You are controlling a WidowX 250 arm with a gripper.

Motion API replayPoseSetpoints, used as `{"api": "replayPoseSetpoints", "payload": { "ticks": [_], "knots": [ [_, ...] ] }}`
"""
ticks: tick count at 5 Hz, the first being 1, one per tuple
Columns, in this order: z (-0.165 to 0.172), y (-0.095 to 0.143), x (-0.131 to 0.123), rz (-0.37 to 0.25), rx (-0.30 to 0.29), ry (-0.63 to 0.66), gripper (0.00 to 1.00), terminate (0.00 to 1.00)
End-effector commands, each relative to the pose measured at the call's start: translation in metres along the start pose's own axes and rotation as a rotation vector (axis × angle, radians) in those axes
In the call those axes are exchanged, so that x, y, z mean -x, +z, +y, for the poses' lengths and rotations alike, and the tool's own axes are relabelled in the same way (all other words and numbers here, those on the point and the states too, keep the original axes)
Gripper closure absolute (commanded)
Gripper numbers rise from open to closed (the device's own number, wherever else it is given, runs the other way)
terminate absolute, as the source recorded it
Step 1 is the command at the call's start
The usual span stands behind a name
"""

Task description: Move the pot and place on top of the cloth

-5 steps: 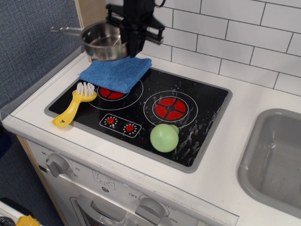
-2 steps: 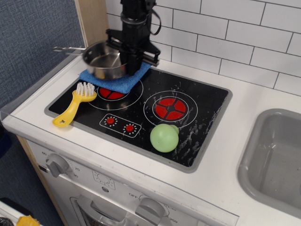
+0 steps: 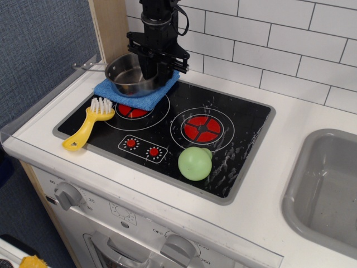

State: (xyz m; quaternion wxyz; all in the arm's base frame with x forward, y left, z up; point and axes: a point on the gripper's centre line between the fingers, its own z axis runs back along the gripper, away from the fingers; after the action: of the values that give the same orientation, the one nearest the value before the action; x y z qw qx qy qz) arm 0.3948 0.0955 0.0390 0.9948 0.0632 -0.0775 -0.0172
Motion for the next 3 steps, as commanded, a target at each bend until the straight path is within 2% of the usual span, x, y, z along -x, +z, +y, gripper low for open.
{"api": "replayPoseSetpoints", "payload": {
  "ticks": [1, 2, 3],
  "knots": [
    [-0.009, 0.058, -0.010, -0.074, 0.049, -0.065, 0.00, 0.00],
    [-0.005, 0.079, -0.010, -0.090, 0.049, -0.058, 0.00, 0.00],
    [-0.001, 0.092, -0.003, -0.075, 0.037, -0.033, 0.00, 0.00]
  ]
}}
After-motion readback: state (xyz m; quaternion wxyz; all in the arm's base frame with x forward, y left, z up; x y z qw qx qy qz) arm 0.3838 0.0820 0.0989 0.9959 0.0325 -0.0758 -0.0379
